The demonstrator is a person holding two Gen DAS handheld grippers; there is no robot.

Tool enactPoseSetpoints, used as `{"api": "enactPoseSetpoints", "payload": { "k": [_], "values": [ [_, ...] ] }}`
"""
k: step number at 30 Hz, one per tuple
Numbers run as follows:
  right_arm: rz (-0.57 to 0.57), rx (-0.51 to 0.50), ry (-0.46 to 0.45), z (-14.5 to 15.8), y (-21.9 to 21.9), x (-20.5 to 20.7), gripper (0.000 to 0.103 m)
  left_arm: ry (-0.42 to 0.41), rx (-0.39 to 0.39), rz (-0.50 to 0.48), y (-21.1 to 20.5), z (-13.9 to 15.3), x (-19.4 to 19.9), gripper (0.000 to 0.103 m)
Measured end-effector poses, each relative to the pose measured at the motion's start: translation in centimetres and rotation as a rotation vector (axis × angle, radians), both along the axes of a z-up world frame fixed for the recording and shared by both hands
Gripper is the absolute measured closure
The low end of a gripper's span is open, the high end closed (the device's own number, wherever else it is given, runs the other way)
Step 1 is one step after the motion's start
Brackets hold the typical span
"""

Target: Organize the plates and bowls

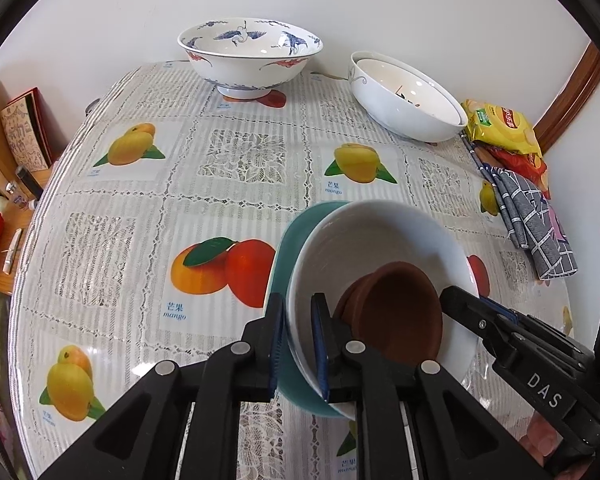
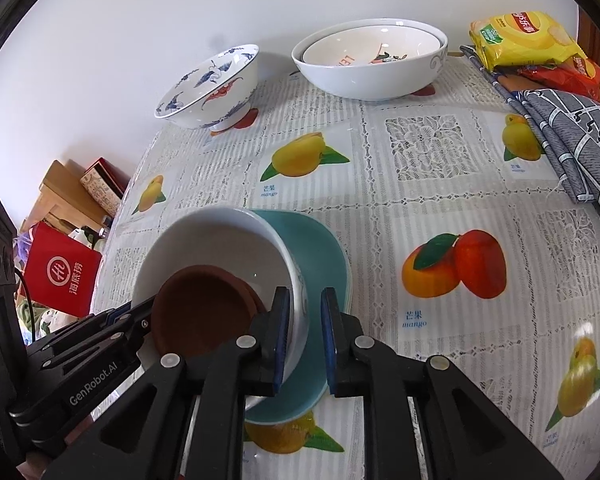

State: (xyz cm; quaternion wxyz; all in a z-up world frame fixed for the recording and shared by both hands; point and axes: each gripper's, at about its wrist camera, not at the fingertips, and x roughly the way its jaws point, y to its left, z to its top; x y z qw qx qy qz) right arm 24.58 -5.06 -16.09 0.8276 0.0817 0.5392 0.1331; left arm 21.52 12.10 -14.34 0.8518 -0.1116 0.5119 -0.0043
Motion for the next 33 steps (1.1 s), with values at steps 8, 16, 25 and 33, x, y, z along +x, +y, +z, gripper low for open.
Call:
{"api": "enactPoseSetpoints", "payload": {
  "k": [8, 16, 25, 33],
  "values": [
    [0.011, 0.004, -0.009, 0.9, -0.3, -1.4, 0.085, -0.020, 0.046, -0.005, -0.6, 1.2, -1.8, 0.075],
    [0.033, -0.009, -0.035, 2.3, -0.8, -3.8, 0.080, -0.045, 0.049, 0.006, -0.9, 2.3, -4.2, 0.063],
    [0.051, -0.102, -0.113, 4.6, -1.8, -8.0, 0.069, -0.124, 0.092, -0.017, -3.1, 4.3, -8.2, 0.047],
    [-0.024, -0.178, -0.178, 7.3, -5.1, -12.5, 0.068, -0.206, 0.121, -0.037, -6.1, 6.5, -12.0, 0.033]
  ]
}}
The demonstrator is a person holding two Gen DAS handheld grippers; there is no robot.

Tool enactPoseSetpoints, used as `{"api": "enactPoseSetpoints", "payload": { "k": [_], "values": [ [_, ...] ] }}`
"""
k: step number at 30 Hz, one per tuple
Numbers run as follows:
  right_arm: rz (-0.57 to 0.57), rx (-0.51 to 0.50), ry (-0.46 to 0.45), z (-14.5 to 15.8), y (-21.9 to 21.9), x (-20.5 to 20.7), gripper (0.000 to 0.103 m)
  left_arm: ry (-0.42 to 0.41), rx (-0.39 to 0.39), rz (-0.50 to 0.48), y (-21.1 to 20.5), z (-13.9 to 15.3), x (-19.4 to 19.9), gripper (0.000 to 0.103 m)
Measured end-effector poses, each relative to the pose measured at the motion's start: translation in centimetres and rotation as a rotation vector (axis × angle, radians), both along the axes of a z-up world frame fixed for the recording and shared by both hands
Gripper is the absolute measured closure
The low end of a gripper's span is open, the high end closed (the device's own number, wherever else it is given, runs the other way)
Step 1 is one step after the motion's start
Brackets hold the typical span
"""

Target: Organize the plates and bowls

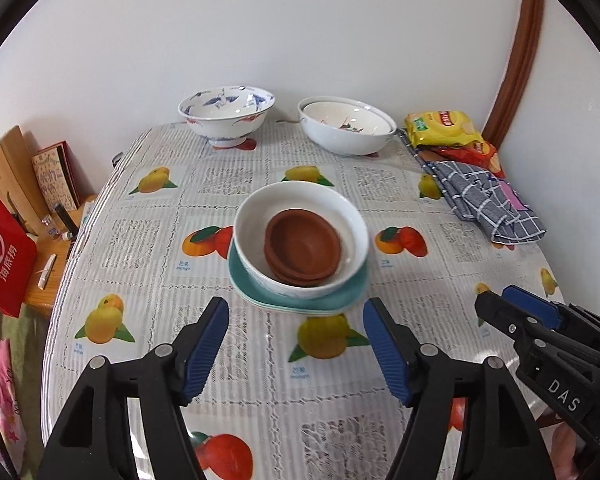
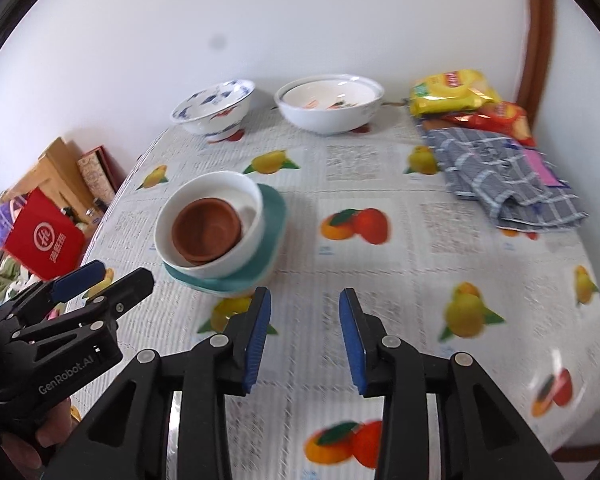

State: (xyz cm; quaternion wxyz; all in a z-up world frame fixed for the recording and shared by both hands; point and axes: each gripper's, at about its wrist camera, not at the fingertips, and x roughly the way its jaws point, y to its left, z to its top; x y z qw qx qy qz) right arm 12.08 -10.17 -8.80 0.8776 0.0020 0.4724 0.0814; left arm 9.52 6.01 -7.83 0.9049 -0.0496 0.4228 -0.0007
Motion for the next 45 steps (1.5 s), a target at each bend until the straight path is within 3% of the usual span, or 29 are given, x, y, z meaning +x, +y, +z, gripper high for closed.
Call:
{"api": "enactPoseSetpoints", "payload": {
  "k": [6, 8, 12, 16, 28, 45],
  "values": [
    [-0.063, -0.027, -0.043, 1.9, -3.3, -3.5, 0.068, -0.066, 0.025, -0.008, -2.4, 2.0, -2.8, 0.025],
    [-0.082, -0.013, -0.053, 2.5, -4.4, -4.5, 0.058, -0.085, 0.035, -0.009, -3.3, 2.6, -3.7, 0.020],
    [-0.120, -0.026, -0.100, 3.8, -6.0, -6.8, 0.030, -0.112, 0.050, -0.013, -4.6, 3.5, -5.2, 0.009],
    [-0.146, -0.051, -0.130, 4.8, -7.3, -8.8, 0.019, -0.131, 0.048, -0.023, -5.5, 4.1, -6.9, 0.005],
    [-0.182, -0.054, -0.157, 5.8, -8.7, -12.4, 0.015, -0.171, 0.040, -0.033, -6.7, 5.8, -9.8, 0.002],
    [-0.176, -0.069, -0.187, 6.4, -8.4, -13.6, 0.015, -0.171, 0.047, -0.023, -6.7, 5.8, -10.2, 0.002]
  ]
}}
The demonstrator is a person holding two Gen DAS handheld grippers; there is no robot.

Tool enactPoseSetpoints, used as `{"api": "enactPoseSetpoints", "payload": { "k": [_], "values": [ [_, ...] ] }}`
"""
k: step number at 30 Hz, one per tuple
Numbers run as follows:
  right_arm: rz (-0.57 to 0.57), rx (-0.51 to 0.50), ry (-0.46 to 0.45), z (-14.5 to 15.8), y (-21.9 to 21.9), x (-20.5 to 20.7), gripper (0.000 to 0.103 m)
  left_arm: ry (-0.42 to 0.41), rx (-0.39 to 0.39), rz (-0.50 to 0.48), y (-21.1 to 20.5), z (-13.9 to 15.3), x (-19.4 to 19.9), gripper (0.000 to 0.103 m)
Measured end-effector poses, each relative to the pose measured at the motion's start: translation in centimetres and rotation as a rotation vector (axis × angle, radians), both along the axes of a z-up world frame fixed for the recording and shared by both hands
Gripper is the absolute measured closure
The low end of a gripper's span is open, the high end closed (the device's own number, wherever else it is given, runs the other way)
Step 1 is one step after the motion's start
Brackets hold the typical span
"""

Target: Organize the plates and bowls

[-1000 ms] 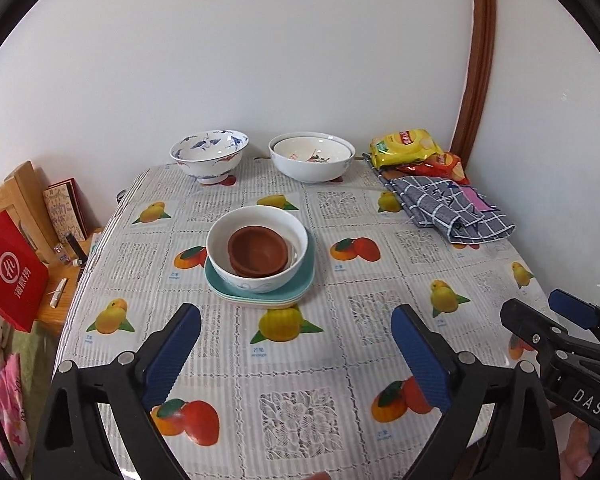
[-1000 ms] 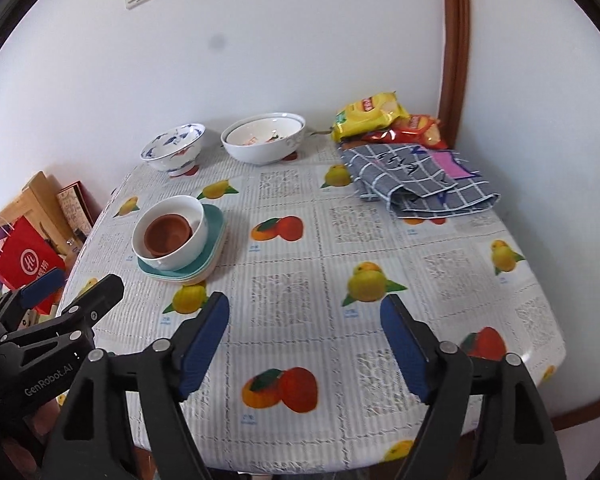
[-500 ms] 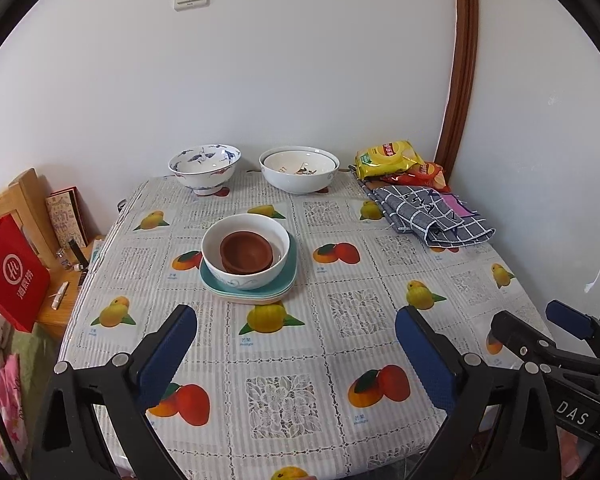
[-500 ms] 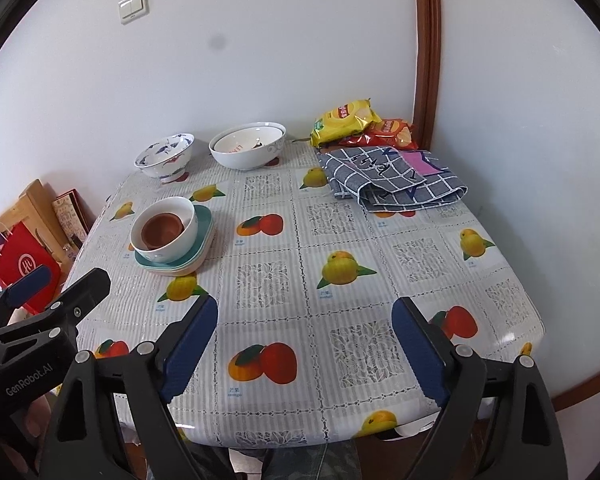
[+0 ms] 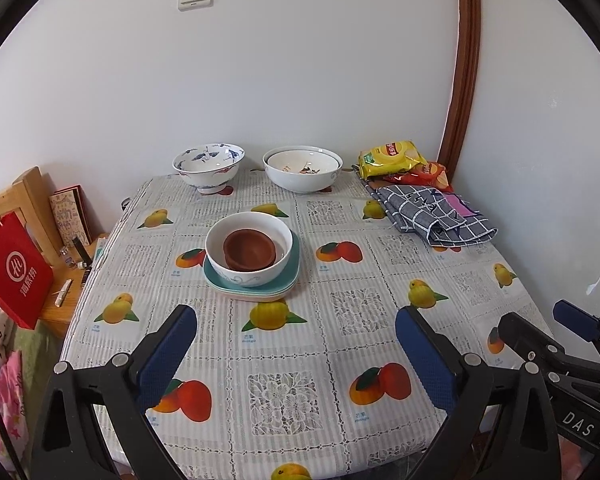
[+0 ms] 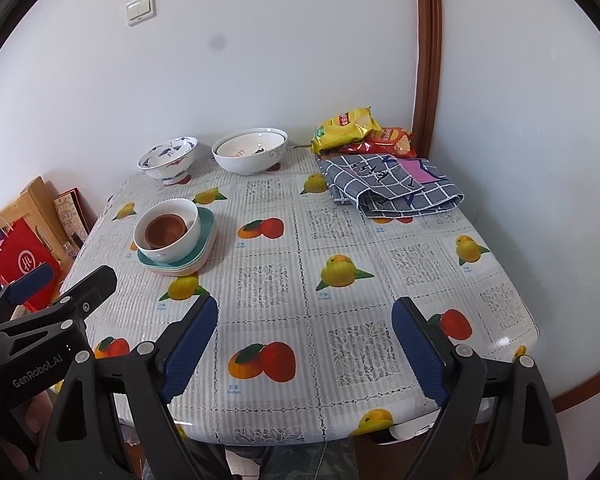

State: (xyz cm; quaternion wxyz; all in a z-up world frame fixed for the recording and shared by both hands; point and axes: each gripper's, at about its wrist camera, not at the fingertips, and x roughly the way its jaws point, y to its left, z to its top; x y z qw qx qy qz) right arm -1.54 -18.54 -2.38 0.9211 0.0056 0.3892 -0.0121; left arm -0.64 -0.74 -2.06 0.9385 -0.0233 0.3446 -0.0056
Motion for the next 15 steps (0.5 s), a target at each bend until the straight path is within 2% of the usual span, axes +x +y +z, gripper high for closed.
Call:
{"api": "enactPoseSetpoints", "payload": {
  "k": [15],
  "values": [
    [-0.005, 0.003, -0.011, 0.31, -0.29, -0.37, 0.015, 0.006, -0.002, 0.000, -0.20, -0.05, 0.01, 0.002]
  ]
}}
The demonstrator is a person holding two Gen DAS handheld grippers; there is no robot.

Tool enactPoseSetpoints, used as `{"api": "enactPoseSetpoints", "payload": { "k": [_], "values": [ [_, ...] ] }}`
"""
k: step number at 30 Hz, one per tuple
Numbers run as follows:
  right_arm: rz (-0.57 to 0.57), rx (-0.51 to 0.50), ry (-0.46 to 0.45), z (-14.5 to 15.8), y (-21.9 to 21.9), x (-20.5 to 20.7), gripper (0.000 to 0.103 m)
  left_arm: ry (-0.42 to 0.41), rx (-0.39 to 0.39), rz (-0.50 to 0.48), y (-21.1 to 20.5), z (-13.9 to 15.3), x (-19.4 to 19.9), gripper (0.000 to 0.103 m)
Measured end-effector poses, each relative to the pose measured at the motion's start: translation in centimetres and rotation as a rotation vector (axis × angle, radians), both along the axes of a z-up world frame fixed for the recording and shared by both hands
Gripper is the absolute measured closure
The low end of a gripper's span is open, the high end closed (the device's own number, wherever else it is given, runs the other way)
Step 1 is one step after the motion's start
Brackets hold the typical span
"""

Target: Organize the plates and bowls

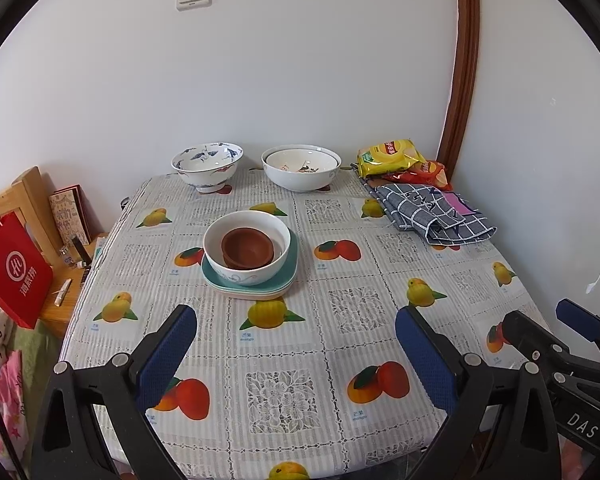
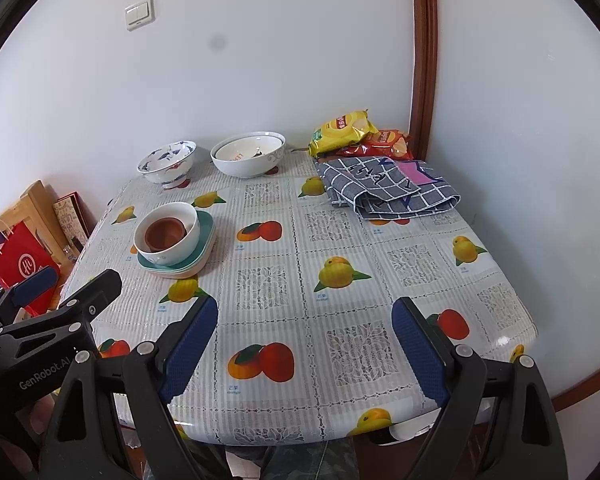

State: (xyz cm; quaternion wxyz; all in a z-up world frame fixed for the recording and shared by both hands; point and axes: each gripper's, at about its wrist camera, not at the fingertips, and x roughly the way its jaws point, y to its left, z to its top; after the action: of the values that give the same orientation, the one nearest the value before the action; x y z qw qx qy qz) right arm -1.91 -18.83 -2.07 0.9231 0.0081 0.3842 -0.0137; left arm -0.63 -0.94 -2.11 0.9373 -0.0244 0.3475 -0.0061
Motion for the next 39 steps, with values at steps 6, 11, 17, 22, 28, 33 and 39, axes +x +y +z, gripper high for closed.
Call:
{"api": "enactPoseSetpoints", "payload": {
  "k": [6, 11, 17, 22, 28, 33, 39],
  "values": [
    [0.002, -0.003, 0.000, -0.1, 0.1, -0.1, 0.015, 0.003, -0.004, 0.007, 0.2, 0.0, -0.1, 0.002],
    [0.006, -0.007, -0.001, 0.0, 0.4, -0.2, 0.015, 0.003, -0.004, 0.008, 0.3, 0.0, -0.1, 0.002],
    [0.007, -0.007, -0.001, 0.0, 0.6, -0.2, 0.015, 0.006, -0.006, 0.011, 0.5, 0.0, -0.1, 0.002],
    [0.006, -0.002, -0.002, 0.1, 0.8, -0.3, 0.015, 0.006, -0.006, 0.013, 0.6, 0.0, -0.1, 0.002],
    [0.009, 0.001, -0.006, 0.2, 1.0, -0.4, 0.015, 0.007, -0.008, 0.011, 0.7, -0.1, -0.1, 0.002],
    [0.011, 0.006, -0.007, 0.2, 1.1, -0.4, 0.015, 0.007, -0.008, 0.012, 0.7, 0.0, -0.1, 0.002],
    [0.012, 0.011, -0.008, 0.3, 1.0, -0.4, 0.015, 0.008, -0.009, 0.014, 0.8, 0.0, -0.1, 0.002]
  ]
}}
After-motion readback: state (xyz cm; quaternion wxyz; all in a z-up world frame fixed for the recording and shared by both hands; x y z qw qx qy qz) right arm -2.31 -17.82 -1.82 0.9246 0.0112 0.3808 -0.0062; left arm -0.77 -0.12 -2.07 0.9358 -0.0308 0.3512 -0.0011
